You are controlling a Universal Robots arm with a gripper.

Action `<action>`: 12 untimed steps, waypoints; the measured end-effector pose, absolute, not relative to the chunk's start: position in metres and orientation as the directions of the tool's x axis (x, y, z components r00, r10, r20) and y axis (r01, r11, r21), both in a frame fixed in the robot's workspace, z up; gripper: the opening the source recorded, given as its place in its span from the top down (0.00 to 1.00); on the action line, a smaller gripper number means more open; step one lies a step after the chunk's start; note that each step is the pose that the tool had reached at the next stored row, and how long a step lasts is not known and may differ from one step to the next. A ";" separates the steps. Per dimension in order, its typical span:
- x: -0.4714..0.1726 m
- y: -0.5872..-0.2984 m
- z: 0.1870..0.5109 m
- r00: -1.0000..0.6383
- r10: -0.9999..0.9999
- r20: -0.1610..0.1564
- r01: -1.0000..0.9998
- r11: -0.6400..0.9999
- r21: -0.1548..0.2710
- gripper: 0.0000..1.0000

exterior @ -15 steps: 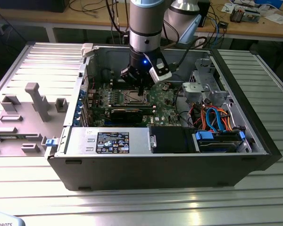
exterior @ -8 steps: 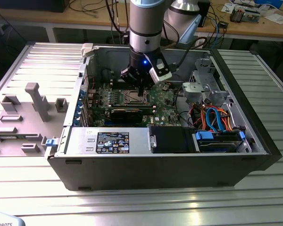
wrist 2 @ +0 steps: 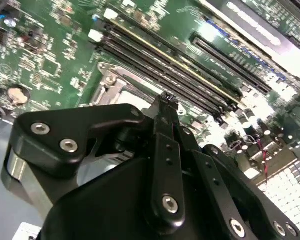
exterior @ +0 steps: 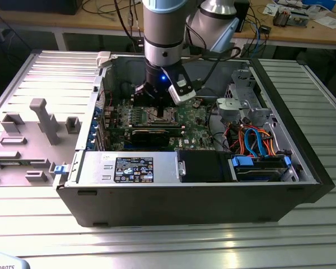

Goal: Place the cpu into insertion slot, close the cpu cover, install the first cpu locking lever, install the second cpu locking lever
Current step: 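Install the second cpu locking lever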

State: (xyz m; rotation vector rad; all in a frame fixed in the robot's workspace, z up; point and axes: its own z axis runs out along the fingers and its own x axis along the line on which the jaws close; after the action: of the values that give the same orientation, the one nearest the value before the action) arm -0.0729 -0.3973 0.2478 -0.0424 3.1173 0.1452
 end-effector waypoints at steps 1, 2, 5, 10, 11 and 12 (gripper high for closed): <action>-0.076 -0.400 0.245 -0.999 -0.026 -0.022 -0.028 0.995 0.096 0.89; -0.077 -0.401 0.243 -0.999 -0.026 -0.022 -0.028 0.995 0.098 0.89; -0.080 -0.404 0.236 -0.999 -0.026 -0.022 -0.028 0.994 0.104 0.89; -0.081 -0.404 0.233 -0.999 -0.026 -0.022 -0.028 0.993 0.110 0.89; -0.081 -0.404 0.232 -0.999 -0.026 -0.022 -0.028 0.994 0.110 0.89; -0.081 -0.404 0.232 -0.999 -0.026 -0.022 -0.028 0.994 0.110 0.89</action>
State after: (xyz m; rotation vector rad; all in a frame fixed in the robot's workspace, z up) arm -0.0808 -0.4041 0.2325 -0.0422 3.1158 0.1728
